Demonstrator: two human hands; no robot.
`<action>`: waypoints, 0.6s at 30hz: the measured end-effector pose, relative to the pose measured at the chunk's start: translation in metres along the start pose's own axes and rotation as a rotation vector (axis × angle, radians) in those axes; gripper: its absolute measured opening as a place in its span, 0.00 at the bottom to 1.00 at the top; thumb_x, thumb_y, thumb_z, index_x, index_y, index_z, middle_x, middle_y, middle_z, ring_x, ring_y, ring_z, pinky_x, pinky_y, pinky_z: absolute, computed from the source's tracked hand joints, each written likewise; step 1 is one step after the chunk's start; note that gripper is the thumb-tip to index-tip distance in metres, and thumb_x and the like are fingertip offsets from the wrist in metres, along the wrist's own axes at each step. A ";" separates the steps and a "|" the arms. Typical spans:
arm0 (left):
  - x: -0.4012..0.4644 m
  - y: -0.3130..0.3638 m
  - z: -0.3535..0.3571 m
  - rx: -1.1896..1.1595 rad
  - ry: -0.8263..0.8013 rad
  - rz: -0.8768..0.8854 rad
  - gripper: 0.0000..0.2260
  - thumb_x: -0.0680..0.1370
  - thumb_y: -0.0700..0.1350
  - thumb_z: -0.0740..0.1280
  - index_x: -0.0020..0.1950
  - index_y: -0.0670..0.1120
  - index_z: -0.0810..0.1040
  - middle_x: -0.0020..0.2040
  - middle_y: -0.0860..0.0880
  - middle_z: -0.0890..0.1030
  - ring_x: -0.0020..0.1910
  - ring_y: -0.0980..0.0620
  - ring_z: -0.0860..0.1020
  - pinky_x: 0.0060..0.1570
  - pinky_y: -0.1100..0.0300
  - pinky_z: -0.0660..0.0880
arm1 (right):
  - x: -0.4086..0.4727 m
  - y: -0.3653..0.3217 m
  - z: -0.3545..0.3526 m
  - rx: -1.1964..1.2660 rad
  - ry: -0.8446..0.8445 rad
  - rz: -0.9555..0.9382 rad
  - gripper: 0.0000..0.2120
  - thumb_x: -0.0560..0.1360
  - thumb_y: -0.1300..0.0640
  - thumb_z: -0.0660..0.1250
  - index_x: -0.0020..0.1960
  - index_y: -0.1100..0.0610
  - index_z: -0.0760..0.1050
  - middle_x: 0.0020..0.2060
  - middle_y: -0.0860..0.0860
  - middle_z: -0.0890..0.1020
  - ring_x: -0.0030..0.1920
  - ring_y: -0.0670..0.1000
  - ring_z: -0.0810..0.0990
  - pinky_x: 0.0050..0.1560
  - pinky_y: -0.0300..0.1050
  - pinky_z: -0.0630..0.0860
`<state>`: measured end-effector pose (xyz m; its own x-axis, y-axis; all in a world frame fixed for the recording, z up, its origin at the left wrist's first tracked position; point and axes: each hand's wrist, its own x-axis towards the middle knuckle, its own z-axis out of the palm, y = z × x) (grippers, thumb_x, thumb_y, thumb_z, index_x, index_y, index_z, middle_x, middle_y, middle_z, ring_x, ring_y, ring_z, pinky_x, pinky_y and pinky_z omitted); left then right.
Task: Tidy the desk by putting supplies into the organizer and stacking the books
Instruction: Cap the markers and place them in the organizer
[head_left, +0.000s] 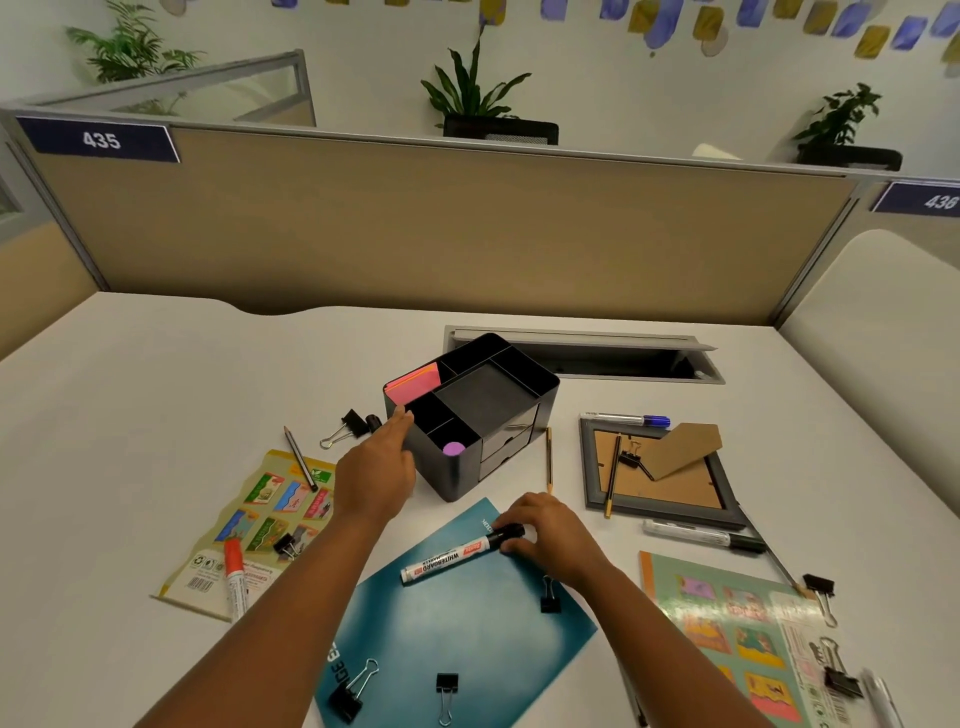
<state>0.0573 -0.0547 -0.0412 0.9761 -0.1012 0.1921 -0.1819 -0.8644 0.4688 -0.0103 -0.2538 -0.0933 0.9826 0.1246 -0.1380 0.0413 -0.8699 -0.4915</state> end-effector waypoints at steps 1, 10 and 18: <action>0.000 0.000 0.000 -0.007 0.001 0.003 0.20 0.80 0.41 0.58 0.73 0.48 0.65 0.56 0.42 0.82 0.39 0.46 0.79 0.35 0.65 0.67 | 0.000 0.000 -0.001 -0.002 -0.006 0.000 0.15 0.74 0.51 0.66 0.60 0.51 0.76 0.57 0.51 0.78 0.56 0.50 0.72 0.55 0.41 0.70; -0.001 -0.001 0.009 -0.153 0.095 -0.004 0.17 0.79 0.44 0.61 0.68 0.46 0.71 0.60 0.42 0.80 0.48 0.42 0.82 0.40 0.59 0.76 | -0.005 0.014 -0.033 0.708 0.112 0.126 0.09 0.69 0.65 0.71 0.46 0.53 0.81 0.43 0.48 0.82 0.48 0.47 0.80 0.45 0.34 0.78; 0.009 0.023 0.017 -0.529 -0.051 -0.473 0.28 0.76 0.49 0.65 0.74 0.44 0.60 0.72 0.41 0.67 0.69 0.39 0.68 0.65 0.46 0.70 | -0.011 0.038 -0.080 1.287 0.366 0.050 0.26 0.46 0.44 0.81 0.40 0.55 0.82 0.37 0.50 0.86 0.42 0.47 0.84 0.40 0.35 0.80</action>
<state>0.0641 -0.0843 -0.0436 0.9667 0.1916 -0.1695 0.2418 -0.4674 0.8504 -0.0051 -0.3264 -0.0420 0.9780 -0.2041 -0.0427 0.0035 0.2211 -0.9752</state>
